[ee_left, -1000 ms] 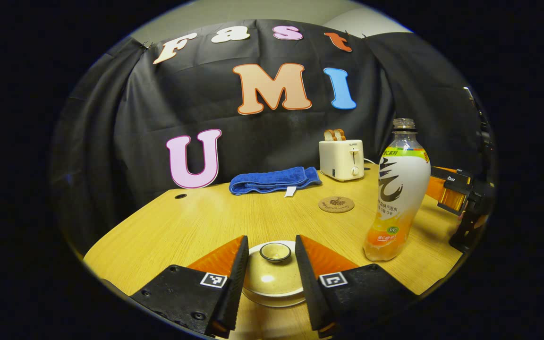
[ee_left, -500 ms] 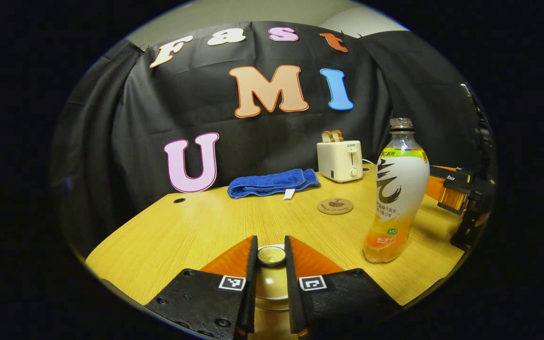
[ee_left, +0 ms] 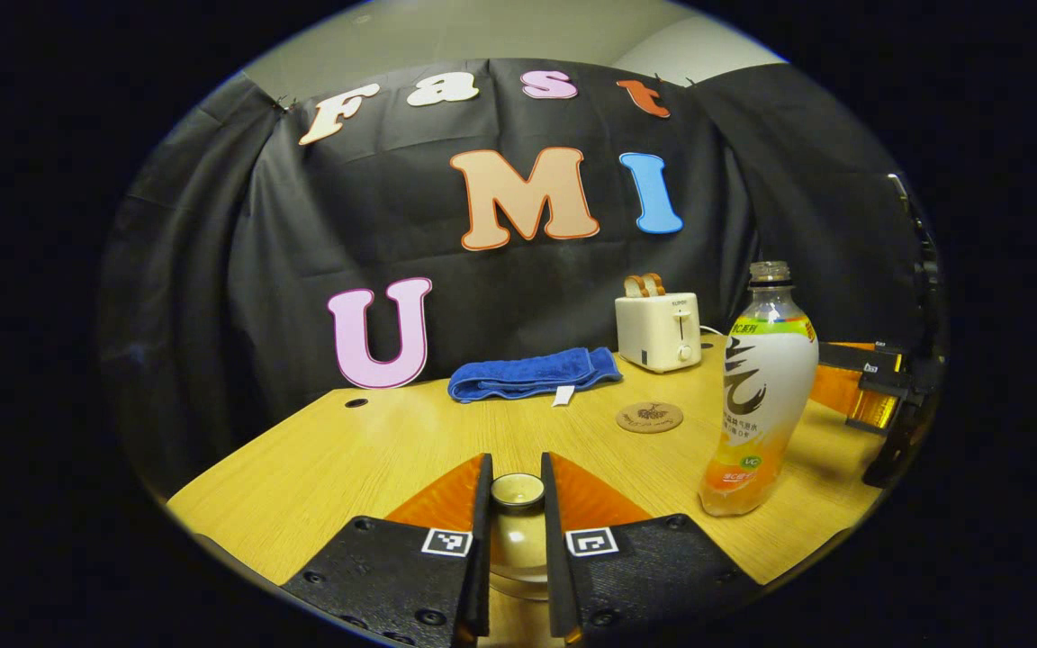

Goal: Open the teacup lid with one hand, grasp the water bottle and pour water into the teacup with the other hand; after pouring, place the water bottle on the coaster and then close the teacup lid.

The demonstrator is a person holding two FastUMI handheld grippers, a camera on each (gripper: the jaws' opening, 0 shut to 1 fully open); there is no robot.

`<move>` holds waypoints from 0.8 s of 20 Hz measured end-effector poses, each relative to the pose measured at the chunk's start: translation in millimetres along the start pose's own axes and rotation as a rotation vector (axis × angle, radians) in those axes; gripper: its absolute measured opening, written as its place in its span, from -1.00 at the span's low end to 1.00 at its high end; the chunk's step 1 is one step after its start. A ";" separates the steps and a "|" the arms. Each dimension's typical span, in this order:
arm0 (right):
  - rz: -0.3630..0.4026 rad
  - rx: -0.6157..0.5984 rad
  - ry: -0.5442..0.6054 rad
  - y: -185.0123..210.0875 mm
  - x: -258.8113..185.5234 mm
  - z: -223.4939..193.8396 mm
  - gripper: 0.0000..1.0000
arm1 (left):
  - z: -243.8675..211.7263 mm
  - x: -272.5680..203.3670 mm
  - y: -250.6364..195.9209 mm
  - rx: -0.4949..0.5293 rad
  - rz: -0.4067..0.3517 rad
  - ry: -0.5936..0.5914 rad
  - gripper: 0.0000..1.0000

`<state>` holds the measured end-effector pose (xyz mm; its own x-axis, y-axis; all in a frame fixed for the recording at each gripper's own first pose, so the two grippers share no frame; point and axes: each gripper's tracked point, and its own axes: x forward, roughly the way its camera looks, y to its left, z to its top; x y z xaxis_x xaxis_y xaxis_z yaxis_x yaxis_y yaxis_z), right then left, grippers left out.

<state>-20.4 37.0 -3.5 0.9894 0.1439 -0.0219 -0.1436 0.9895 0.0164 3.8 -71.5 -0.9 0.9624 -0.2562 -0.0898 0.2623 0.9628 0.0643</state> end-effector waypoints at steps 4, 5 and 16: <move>0.071 -0.002 0.008 22.4 -16.7 -1.1 0.95 | 3.6 -4.6 3.3 -0.007 0.017 -0.010 -0.53; 0.089 -0.007 0.008 28.6 -21.2 -1.5 0.90 | 5.0 -6.4 4.1 -0.007 0.019 -0.014 -0.54; 0.242 -0.003 0.023 81.2 -44.1 -5.9 0.95 | 5.3 -16.1 10.2 -0.027 0.031 -0.023 -0.54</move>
<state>-75.8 111.1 -7.1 0.9254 0.3770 -0.0402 -0.3764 0.9262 0.0211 -8.6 -58.0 6.4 0.9714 -0.2281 -0.0657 0.2309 0.9721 0.0402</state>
